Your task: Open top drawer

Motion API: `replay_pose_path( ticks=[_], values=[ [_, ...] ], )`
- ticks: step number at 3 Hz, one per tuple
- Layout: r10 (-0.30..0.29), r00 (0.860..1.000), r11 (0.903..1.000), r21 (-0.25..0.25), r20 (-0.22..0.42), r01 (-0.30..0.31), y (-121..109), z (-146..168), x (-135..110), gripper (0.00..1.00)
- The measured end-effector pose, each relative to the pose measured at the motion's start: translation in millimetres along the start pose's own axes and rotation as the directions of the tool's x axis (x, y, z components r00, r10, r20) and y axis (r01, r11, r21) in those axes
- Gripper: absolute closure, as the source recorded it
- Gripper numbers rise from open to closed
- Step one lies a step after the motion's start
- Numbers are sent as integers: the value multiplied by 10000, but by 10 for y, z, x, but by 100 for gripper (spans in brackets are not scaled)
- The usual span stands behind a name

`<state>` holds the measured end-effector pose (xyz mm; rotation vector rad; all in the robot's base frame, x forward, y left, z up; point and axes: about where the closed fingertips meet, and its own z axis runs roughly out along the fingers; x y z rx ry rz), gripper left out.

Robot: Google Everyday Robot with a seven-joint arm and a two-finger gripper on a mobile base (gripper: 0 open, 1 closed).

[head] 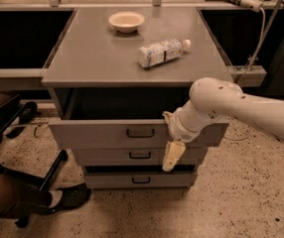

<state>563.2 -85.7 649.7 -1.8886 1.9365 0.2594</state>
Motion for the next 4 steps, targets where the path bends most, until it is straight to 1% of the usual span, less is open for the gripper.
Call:
replay_pose_path(
  ticks=[1, 2, 3, 4],
  values=[
    [-87, 9999, 9978, -661, 101, 93, 374, -163, -35, 0],
    [-102, 9999, 9975, -694, 113, 110, 380, -157, -39, 0],
    [-247, 9996, 9913, -1289, 130, 261, 575, -169, -68, 0],
    [-337, 9993, 9822, -1842, 147, 358, 911, -324, -103, 0]
  ],
)
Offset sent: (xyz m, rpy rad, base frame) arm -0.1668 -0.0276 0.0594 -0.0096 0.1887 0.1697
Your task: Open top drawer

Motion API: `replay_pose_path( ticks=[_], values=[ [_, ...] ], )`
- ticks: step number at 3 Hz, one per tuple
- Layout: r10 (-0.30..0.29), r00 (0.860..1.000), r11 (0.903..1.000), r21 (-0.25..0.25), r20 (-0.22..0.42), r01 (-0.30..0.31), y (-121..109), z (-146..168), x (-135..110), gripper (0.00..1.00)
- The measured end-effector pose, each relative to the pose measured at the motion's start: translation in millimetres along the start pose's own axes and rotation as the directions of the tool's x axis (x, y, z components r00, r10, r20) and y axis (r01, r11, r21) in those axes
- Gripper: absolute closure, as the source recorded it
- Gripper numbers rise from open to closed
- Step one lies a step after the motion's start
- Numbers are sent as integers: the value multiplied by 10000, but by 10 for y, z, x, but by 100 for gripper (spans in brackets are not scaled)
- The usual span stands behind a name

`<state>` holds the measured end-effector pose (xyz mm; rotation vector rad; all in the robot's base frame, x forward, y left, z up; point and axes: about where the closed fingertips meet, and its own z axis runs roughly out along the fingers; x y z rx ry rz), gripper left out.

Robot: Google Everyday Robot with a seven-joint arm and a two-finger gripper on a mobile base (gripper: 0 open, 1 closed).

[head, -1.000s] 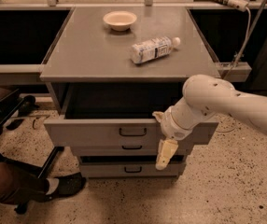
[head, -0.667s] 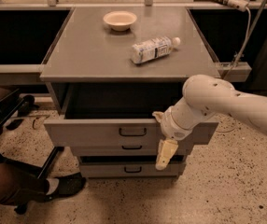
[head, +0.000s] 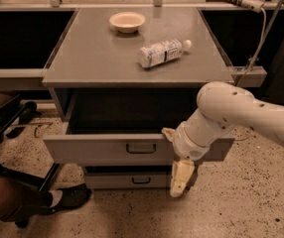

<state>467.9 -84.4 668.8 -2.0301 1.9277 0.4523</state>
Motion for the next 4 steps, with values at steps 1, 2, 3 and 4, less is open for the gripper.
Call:
replay_pose_path(
  ticks=[1, 2, 3, 4],
  values=[
    [-5, 10000, 10000, -46, -5, 5, 17, -8, 0, 0],
    [-274, 9996, 9990, -363, 93, 278, 454, -209, -108, 0],
    [-275, 9996, 9990, -362, 92, 278, 454, -209, -108, 0],
    [-573, 9977, 9981, 208, -368, 581, 316, -231, -179, 0]
  ],
)
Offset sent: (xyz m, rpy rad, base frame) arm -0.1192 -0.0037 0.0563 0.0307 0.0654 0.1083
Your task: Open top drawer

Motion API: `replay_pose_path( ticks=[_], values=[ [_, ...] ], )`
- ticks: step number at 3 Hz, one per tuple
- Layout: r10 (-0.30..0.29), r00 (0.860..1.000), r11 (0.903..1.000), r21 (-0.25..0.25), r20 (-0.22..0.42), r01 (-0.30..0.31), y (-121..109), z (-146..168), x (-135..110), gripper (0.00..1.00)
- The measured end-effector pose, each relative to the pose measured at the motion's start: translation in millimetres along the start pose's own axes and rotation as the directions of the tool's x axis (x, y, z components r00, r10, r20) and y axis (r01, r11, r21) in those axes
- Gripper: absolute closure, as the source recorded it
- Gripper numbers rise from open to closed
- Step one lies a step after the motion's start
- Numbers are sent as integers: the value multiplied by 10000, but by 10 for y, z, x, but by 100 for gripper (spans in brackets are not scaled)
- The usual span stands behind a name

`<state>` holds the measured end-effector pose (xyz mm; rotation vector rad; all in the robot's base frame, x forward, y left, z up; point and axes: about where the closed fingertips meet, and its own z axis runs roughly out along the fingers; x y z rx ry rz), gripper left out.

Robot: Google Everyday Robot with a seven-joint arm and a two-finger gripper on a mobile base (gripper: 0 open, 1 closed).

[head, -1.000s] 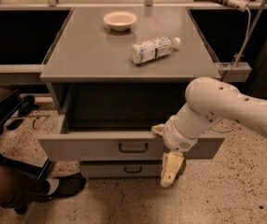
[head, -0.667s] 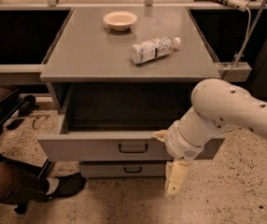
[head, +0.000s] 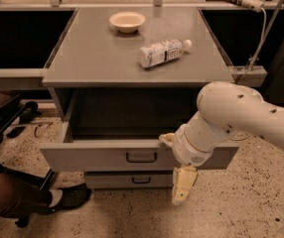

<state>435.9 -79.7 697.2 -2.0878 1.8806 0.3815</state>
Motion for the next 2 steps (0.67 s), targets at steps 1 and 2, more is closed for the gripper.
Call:
replay_pose_path(
  ticks=[1, 2],
  values=[
    [-162, 9993, 9996, 239, -340, 170, -208, 88, -27, 0],
    [-183, 9983, 9998, -127, -551, 176, -312, 262, 2, 0]
  ],
)
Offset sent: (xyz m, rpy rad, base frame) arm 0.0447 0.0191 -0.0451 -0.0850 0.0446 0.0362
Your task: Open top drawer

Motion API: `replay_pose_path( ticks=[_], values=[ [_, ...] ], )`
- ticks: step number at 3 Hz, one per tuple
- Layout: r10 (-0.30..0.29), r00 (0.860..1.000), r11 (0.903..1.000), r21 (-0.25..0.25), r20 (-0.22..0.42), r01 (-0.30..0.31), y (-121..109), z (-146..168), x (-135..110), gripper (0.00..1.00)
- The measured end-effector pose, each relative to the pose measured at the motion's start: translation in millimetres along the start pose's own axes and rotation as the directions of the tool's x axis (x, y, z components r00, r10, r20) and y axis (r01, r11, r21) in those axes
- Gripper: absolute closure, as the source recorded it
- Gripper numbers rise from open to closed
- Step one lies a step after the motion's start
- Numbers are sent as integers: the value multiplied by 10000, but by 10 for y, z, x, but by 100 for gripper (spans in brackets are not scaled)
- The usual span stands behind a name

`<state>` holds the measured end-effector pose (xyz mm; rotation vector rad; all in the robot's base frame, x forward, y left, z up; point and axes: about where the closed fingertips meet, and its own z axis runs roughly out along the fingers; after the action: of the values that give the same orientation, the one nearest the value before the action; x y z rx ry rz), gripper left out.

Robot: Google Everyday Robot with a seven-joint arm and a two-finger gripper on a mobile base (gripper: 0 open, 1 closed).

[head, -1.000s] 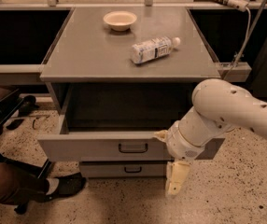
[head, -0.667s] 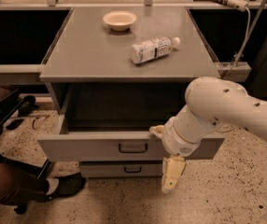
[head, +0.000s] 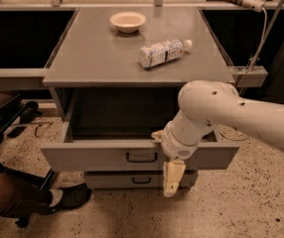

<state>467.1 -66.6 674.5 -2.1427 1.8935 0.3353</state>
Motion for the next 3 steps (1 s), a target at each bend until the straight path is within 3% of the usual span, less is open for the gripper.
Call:
replay_pose_path(
  ticks=[1, 2, 3],
  values=[
    [199, 9998, 9961, -854, -28, -200, 111, 194, 63, 0],
    [205, 9998, 9957, -898, -27, -206, 119, 159, 49, 0],
    [307, 9995, 9930, -1145, 14, -303, 282, 91, 18, 0]
  ],
)
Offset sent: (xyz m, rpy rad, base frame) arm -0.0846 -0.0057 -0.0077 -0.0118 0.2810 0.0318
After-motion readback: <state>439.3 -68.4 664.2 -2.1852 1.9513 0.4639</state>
